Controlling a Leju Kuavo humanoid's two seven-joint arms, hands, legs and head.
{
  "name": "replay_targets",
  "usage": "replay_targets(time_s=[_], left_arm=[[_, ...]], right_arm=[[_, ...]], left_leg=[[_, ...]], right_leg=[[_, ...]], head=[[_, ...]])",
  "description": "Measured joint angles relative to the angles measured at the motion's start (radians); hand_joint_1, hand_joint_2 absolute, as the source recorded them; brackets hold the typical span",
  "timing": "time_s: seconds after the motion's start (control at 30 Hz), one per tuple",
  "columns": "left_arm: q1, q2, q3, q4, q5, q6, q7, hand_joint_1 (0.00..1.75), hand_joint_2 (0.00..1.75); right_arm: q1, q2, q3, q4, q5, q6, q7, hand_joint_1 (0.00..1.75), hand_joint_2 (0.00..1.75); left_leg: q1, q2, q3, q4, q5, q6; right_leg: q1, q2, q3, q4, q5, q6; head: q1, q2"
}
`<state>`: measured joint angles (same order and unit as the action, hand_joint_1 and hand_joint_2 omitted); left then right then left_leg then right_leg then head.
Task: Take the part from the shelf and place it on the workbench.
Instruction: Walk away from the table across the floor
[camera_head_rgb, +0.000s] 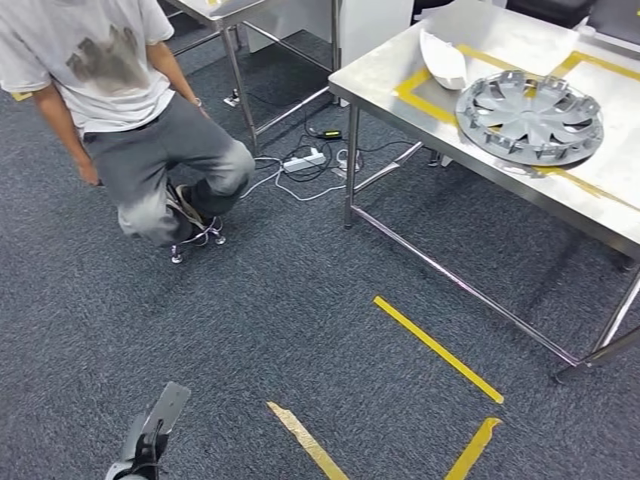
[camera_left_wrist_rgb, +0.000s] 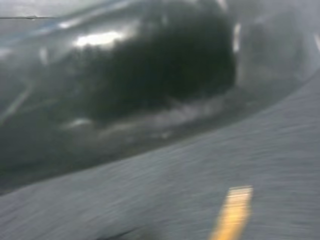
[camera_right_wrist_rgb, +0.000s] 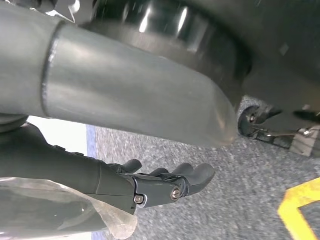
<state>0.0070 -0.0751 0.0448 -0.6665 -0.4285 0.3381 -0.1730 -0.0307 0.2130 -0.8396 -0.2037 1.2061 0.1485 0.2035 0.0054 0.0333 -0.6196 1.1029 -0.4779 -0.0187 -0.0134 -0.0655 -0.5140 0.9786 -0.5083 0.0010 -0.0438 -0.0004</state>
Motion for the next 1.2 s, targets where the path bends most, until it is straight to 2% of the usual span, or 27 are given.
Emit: replay_targets(time_s=[0.03, 0.07, 0.1, 0.17, 0.23, 0.3, 0.33, 0.37, 0.4, 0.43, 0.47, 0.53, 0.6, 0.63, 0.67, 0.7, 0.77, 0.8, 0.83, 0.87, 0.9, 0.93, 0.97, 1.03, 1.1, 1.17, 1.2], left_arm=[[-0.003, -0.002, 0.025, 0.061, -0.001, -0.012, 0.016, 0.00, 1.75], [-0.006, -0.004, 0.045, 0.113, -0.004, -0.024, 0.037, 0.00, 1.75], [-0.009, -0.006, 0.060, 0.158, -0.009, -0.035, 0.059, 0.00, 1.75], [-0.009, -0.009, 0.082, 0.237, -0.031, -0.055, 0.123, 0.00, 1.75], [-0.009, -0.011, 0.090, 0.297, -0.066, -0.070, 0.207, 0.00, 1.75], [-0.014, -0.015, 0.090, 0.339, -0.105, -0.088, 0.287, 0.00, 1.75], [-0.017, -0.017, 0.090, 0.357, -0.121, -0.098, 0.315, 0.00, 1.75], [-0.018, -0.019, 0.089, 0.372, -0.133, -0.106, 0.333, 0.00, 1.75], [-0.018, -0.020, 0.088, 0.384, -0.141, -0.113, 0.342, 0.00, 1.75], [-0.018, -0.021, 0.088, 0.394, -0.145, -0.119, 0.343, 0.00, 1.75], [-0.018, -0.022, 0.088, 0.402, -0.146, -0.124, 0.340, 0.00, 1.75], [-0.021, -0.026, 0.088, 0.412, -0.146, -0.131, 0.324, 0.00, 1.75], [-0.024, -0.029, 0.088, 0.419, -0.150, -0.133, 0.309, 0.00, 1.75], [-0.025, -0.029, 0.088, 0.423, -0.152, -0.133, 0.304, 0.00, 1.75], [-0.025, -0.028, 0.088, 0.427, -0.154, -0.133, 0.302, 0.00, 1.31], [-0.024, -0.027, 0.088, 0.431, -0.156, -0.133, 0.300, 0.00, 0.87], [-0.026, -0.026, 0.088, 0.436, -0.161, -0.132, 0.300, 0.00, 0.00], [-0.028, -0.026, 0.088, 0.437, -0.166, -0.131, 0.299, 0.00, 0.00], [-0.030, -0.026, 0.088, 0.438, -0.170, -0.130, 0.299, 0.00, 0.00], [-0.031, -0.026, 0.088, 0.438, -0.174, -0.130, 0.299, 0.00, 0.00], [-0.030, -0.026, 0.088, 0.440, -0.176, -0.129, 0.299, 0.00, 0.00], [-0.029, -0.026, 0.088, 0.441, -0.177, -0.128, 0.299, 0.00, 0.00], [-0.028, -0.026, 0.088, 0.442, -0.177, -0.127, 0.299, 0.00, 0.00], [-0.029, -0.026, 0.088, 0.443, -0.177, -0.125, 0.299, 0.00, 0.00], [-0.031, -0.026, 0.088, 0.444, -0.177, -0.123, 0.299, 0.00, 0.00], [-0.030, -0.026, 0.088, 0.446, -0.178, -0.122, 0.300, 0.00, 0.00], [-0.028, -0.026, 0.088, 0.447, -0.178, -0.122, 0.301, 0.00, 0.00]], right_arm=[[-0.001, 0.002, 0.000, 0.000, 0.005, 0.004, 0.003, 0.00, 0.00], [-0.002, 0.003, 0.000, 0.001, 0.010, 0.007, 0.007, 0.00, 0.00], [-0.003, 0.004, 0.000, 0.001, 0.014, 0.011, 0.012, 0.00, 0.00], [-0.007, 0.004, 0.000, 0.001, 0.024, 0.015, 0.020, 0.00, 0.00], [-0.012, 0.004, 0.002, 0.001, 0.035, 0.020, 0.023, 0.00, 0.00], [-0.013, 0.004, 0.003, 0.001, 0.044, 0.024, 0.023, 0.00, 0.00], [-0.013, 0.004, 0.003, 0.001, 0.047, 0.026, 0.022, 0.00, 0.00], [-0.014, 0.004, 0.003, 0.001, 0.049, 0.027, 0.021, 0.00, 0.00], [-0.015, 0.004, 0.004, 0.001, 0.051, 0.028, 0.020, 0.00, 0.00], [-0.016, 0.004, 0.004, 0.001, 0.052, 0.032, 0.019, 0.00, 0.00], [-0.017, 0.004, 0.004, 0.001, 0.053, 0.036, 0.019, 0.00, 0.00], [-0.018, 0.003, 0.004, 0.001, 0.055, 0.045, 0.017, 0.00, 0.00], [-0.018, 0.003, 0.004, 0.001, 0.059, 0.051, 0.015, 0.00, 0.00], [-0.018, 0.003, 0.005, 0.002, 0.061, 0.053, 0.014, 0.00, 0.00], [-0.019, 0.003, 0.007, 0.002, 0.062, 0.054, 0.013, 0.00, 0.00], [-0.019, 0.003, 0.008, 0.002, 0.063, 0.055, 0.013, 0.00, 0.00], [-0.017, 0.003, 0.010, 0.002, 0.063, 0.057, 0.012, 0.00, 0.00], [-0.016, 0.003, 0.011, 0.002, 0.064, 0.057, 0.011, 0.00, 0.00], [-0.014, 0.003, 0.011, 0.002, 0.064, 0.058, 0.010, 0.00, 0.00], [-0.013, 0.003, 0.011, 0.002, 0.065, 0.059, 0.010, 0.00, 0.00], [-0.013, 0.003, 0.011, 0.002, 0.065, 0.060, 0.010, 0.00, 0.00], [-0.013, 0.003, 0.011, 0.002, 0.066, 0.061, 0.010, 0.00, 0.00], [-0.014, 0.003, 0.011, 0.002, 0.066, 0.062, 0.009, 0.00, 0.00], [-0.014, 0.003, 0.011, 0.002, 0.066, 0.065, 0.006, 0.00, 0.00], [-0.015, 0.003, 0.011, 0.002, 0.066, 0.067, 0.005, 0.00, 0.00], [-0.018, 0.003, 0.011, 0.002, 0.066, 0.068, 0.004, 0.00, 0.00], [-0.019, 0.003, 0.012, 0.002, 0.067, 0.069, 0.004, 0.00, 0.00]], left_leg=[[-0.003, 0.021, 0.027, -0.054, 0.016, 0.006], [-0.006, 0.035, 0.042, -0.087, 0.021, 0.011], [-0.010, 0.038, 0.043, -0.094, 0.016, 0.017], [-0.008, 0.014, 0.040, -0.096, 0.017, 0.030], [-0.004, -0.007, 0.039, -0.098, 0.020, 0.043], [-0.003, -0.030, 0.037, -0.099, 0.023, 0.052], [-0.004, -0.042, 0.035, -0.099, 0.024, 0.055], [-0.006, -0.056, 0.035, -0.099, 0.024, 0.056], [-0.007, -0.069, 0.035, -0.098, 0.025, 0.057], [-0.007, -0.084, 0.036, -0.098, 0.025, 0.057], [-0.007, -0.098, 0.037, -0.097, 0.025, 0.057], [-0.008, -0.126, 0.035, -0.091, 0.026, 0.053], [-0.006, -0.149, 0.025, -0.088, 0.031, 0.042], [-0.005, -0.160, 0.020, -0.088, 0.035, 0.035], [-0.002, -0.165, 0.017, -0.087, 0.037, 0.029], [-0.003, -0.152, 0.013, -0.080, 0.032, 0.023], [-0.005, -0.097, -0.015, -0.017, -0.009, 0.014], [-0.005, -0.069, -0.042, 0.044, -0.043, 0.009], [-0.003, -0.054, -0.072, 0.114, -0.076, 0.004], [0.000, -0.047, -0.096, 0.170, -0.098, 0.000], [0.002, -0.043, -0.105, 0.196, -0.102, -0.003], [0.004, -0.039, -0.092, 0.180, -0.085, -0.004], [0.005, -0.031, -0.061, 0.126, -0.055, -0.003], [0.000, 0.013, 0.016, -0.015, -0.005, 0.004], [-0.008, 0.042, 0.048, -0.081, 0.004, 0.018], [-0.012, 0.025, 0.046, -0.086, 0.003, 0.032], [-0.011, 0.015, 0.046, -0.088, 0.005, 0.038]], right_leg=[[0.003, -0.011, 0.002, 0.002, -0.005, 0.005], [0.007, -0.023, 0.004, 0.004, -0.009, 0.010], [0.011, -0.035, 0.006, 0.004, -0.013, 0.015], [0.011, -0.051, 0.010, 0.006, -0.021, 0.024], [0.008, -0.016, -0.005, 0.045, -0.055, 0.033], [0.006, 0.039, -0.059, 0.166, -0.121, 0.036], [0.006, 0.053, -0.094, 0.238, -0.149, 0.035], [0.007, 0.060, -0.121, 0.291, -0.163, 0.034], [0.008, 0.063, -0.133, 0.307, -0.156, 0.032], [0.008, 0.066, -0.123, 0.280, -0.128, 0.029], [0.008, 0.075, -0.096, 0.219, -0.088, 0.025], [0.005, 0.123, -0.036, 0.081, -0.028, 0.018], [0.003, 0.156, -0.008, 0.023, -0.017, 0.015], [0.004, 0.151, -0.004, 0.018, -0.017, 0.013], [0.004, 0.139, -0.002, 0.018, -0.014, 0.009], [0.003, 0.127, 0.000, 0.015, -0.010, 0.004], [0.001, 0.095, 0.004, 0.009, -0.006, -0.004], [0.003, 0.079, 0.005, 0.009, -0.007, -0.007], [0.004, 0.061, 0.004, 0.009, -0.009, -0.009], [0.006, 0.043, 0.004, 0.009, -0.010, -0.010], [0.006, 0.026, 0.005, 0.009, -0.011, -0.009], [0.006, 0.011, 0.006, 0.009, -0.012, -0.008], [0.006, -0.003, 0.008, 0.009, -0.014, -0.006], [0.010, -0.027, 0.013, 0.010, -0.020, 0.001], [0.016, -0.046, 0.015, 0.011, -0.026, 0.011], [0.017, -0.063, 0.021, 0.009, -0.029, 0.021], [0.015, -0.053, 0.023, 0.013, -0.035, 0.026]], head=[[-0.001, 0.000], [0.000, 0.000], [0.000, 0.000], [0.001, 0.000], [0.003, 0.000], [0.006, 0.000], [0.007, 0.000], [0.006, 0.000], [0.006, 0.000], [0.006, 0.000], [0.006, 0.000], [0.006, 0.000], [0.006, 0.000], [0.005, 0.000], [0.005, 0.000], [0.004, 0.000], [-0.001, 0.000], [-0.003, 0.000], [-0.004, 0.000], [-0.004, 0.000], [-0.004, 0.000], [-0.004, 0.000], [-0.004, 0.000], [-0.004, 0.000], [-0.003, 0.000], [-0.002, 0.000], [-0.002, 0.000]])
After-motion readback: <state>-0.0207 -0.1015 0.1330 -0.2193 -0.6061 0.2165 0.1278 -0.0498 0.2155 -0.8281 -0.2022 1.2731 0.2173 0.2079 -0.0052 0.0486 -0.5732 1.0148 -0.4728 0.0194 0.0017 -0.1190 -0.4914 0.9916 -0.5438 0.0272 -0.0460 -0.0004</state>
